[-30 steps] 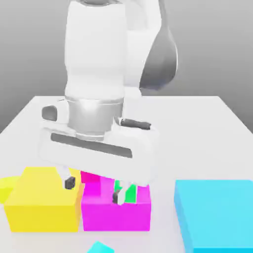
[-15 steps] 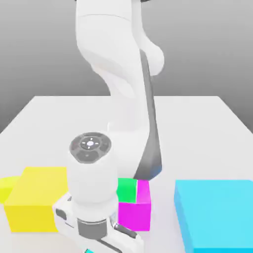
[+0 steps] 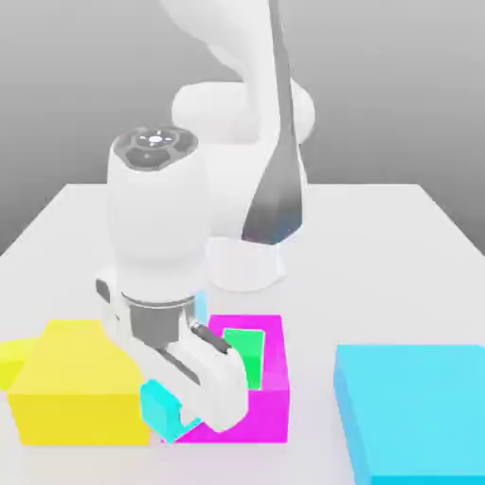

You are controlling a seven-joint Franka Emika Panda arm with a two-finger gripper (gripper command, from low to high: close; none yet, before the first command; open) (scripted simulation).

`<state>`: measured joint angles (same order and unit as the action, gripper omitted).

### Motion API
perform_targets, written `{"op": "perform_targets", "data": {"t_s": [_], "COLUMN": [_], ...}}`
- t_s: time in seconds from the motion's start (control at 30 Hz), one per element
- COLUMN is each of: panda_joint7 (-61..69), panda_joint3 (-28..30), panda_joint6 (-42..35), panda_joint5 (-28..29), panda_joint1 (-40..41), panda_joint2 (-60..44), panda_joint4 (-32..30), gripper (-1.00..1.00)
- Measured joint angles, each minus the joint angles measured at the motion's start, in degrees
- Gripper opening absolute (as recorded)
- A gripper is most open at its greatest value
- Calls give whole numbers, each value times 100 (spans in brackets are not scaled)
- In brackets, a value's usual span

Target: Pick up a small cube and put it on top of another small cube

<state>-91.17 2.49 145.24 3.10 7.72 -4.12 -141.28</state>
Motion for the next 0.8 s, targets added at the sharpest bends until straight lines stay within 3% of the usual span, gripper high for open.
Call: {"op": "perform_targets", "data": {"t_s": [0.5,0.67,0.7,0.8], "panda_joint7": [-3427,-3596,-3598,-3598], "panda_joint3": [-129,-138,-136,-136], "panda_joint6": [-1121,-150,47,47], "panda_joint5": [-204,-246,-247,-247], "panda_joint1": [698,743,743,743], "panda_joint2": [3053,2452,2307,2307], "panda_joint4": [-1906,-2274,-2325,-2325], "gripper": [-100,-100,100,100]}}
